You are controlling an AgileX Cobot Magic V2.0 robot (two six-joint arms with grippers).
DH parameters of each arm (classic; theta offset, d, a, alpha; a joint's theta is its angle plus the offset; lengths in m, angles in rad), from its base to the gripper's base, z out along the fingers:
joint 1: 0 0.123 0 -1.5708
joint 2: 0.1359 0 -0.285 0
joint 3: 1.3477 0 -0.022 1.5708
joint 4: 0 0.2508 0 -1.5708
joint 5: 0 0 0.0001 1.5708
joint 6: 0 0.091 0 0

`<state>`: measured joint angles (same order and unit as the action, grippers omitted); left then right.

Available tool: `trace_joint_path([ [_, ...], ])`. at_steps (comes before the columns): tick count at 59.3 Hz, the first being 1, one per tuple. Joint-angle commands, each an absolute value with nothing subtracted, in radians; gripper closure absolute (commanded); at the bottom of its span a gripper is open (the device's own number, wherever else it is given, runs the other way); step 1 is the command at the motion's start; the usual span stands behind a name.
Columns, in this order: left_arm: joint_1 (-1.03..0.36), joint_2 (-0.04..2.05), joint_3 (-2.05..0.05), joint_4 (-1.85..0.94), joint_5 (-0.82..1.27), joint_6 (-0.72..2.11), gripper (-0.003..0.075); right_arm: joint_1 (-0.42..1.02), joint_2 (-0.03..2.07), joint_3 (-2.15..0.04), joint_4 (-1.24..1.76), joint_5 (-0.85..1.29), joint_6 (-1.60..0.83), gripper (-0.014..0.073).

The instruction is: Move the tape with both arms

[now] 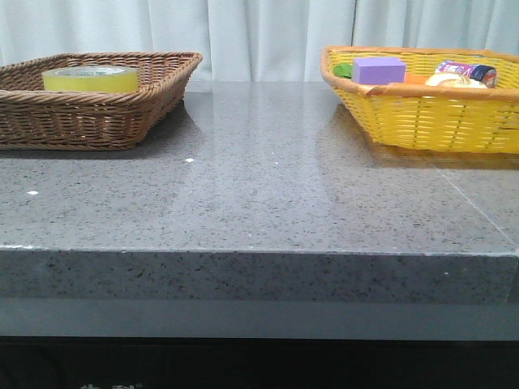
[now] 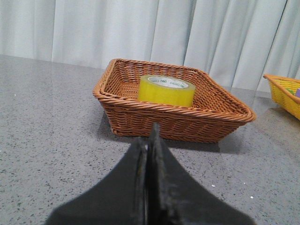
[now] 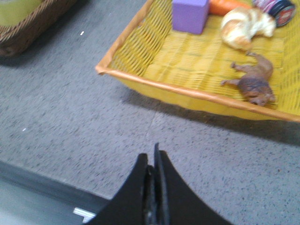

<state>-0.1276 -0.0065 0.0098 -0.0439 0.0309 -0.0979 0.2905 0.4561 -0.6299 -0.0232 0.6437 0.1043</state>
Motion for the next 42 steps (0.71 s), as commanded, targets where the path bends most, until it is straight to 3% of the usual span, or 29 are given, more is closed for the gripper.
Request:
trace_joint_path([
  [1,-0.125,-0.024,0.047,-0.043,-0.058,-0.107,0.0740,0.225,0.361,-0.535,-0.010,0.420,0.078,0.0660],
  [11,-0.125,-0.024,0.047,-0.043,-0.058,-0.107,0.0740,0.111,0.153,-0.307,-0.007,0.197,0.078,0.0660],
  [20,-0.125,-0.024,0.047,-0.043,-0.058,-0.107,0.0740,0.055,0.039,-0.179,-0.007,0.120,0.078,0.0660],
  [42,-0.125,-0.024,0.047,-0.043,-0.058,-0.107,0.0740,0.018,-0.036,0.002,-0.007,-0.039,0.078,0.0660],
])
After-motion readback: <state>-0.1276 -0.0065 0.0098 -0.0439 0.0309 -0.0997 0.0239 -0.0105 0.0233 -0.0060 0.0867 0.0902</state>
